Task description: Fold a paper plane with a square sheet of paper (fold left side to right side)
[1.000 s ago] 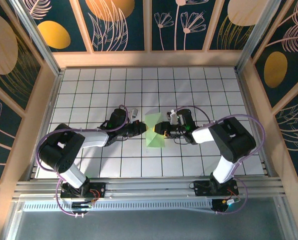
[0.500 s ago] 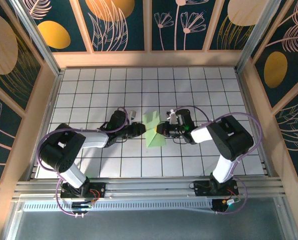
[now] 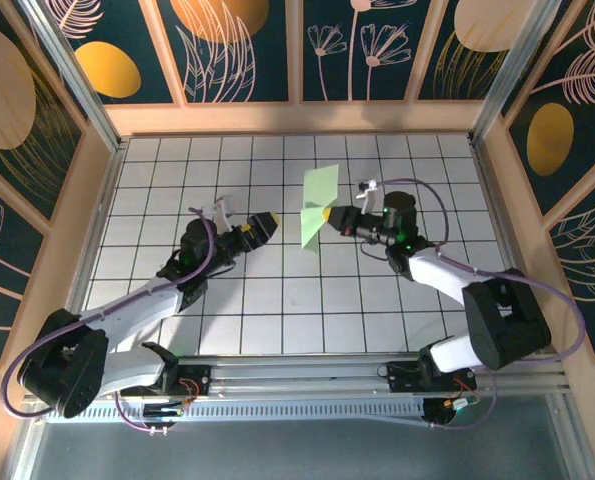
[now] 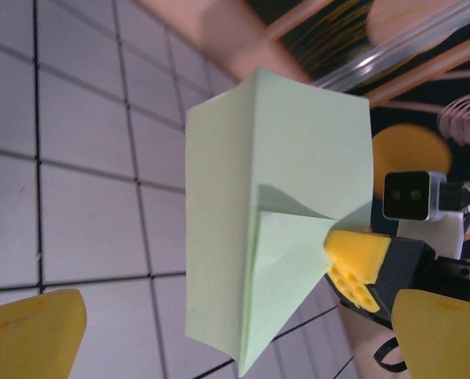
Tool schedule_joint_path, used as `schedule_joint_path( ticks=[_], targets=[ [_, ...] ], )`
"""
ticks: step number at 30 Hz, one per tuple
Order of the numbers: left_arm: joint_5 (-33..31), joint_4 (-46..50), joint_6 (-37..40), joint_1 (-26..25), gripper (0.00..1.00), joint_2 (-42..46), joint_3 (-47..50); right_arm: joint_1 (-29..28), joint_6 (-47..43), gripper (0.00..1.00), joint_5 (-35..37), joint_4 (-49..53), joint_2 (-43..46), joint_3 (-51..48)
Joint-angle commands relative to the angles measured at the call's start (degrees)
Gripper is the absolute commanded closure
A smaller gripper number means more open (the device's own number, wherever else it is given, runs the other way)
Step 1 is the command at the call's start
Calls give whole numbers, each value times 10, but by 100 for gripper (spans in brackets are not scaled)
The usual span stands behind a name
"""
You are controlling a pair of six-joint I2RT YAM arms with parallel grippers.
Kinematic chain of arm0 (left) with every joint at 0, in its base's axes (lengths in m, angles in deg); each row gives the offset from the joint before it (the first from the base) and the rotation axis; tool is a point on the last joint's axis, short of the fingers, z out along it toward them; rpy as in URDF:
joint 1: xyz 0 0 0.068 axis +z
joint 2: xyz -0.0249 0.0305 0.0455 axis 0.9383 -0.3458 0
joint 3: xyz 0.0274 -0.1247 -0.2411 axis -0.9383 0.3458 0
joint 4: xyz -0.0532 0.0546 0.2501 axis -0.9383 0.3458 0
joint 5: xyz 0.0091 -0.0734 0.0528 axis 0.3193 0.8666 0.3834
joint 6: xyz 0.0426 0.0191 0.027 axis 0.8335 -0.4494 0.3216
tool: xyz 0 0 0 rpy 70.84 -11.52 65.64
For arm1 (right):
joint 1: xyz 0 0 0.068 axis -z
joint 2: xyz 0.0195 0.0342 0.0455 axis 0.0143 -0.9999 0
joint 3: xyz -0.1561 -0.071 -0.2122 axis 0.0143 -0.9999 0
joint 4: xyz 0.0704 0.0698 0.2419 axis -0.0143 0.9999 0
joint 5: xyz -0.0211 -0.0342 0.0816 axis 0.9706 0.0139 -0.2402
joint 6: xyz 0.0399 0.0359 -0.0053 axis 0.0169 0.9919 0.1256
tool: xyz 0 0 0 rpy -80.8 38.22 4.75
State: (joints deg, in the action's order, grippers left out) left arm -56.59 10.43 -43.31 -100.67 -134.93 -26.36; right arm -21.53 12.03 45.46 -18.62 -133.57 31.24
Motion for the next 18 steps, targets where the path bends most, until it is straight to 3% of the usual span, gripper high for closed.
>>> schedule_joint_path(
  ticks=[1, 6, 11, 14, 18],
  targets=[
    [39, -128, -33, 5, 1, -5, -1, 9, 20, 100, -60, -76, 26, 33],
    [155, -237, -71, 5, 2, -73, -45, 5, 103, 100, -114, -163, 6, 66],
    [211, -280, -81, 3, 7, -121, -88, -17, 139, 100, -120, -202, -15, 79],
    [233, -292, -89, 3, 14, -140, -111, -24, 150, 100, -127, -208, -26, 85],
    [246, -293, -92, 3, 32, -152, -126, -27, 165, 100, -124, -228, -33, 81]
  ],
)
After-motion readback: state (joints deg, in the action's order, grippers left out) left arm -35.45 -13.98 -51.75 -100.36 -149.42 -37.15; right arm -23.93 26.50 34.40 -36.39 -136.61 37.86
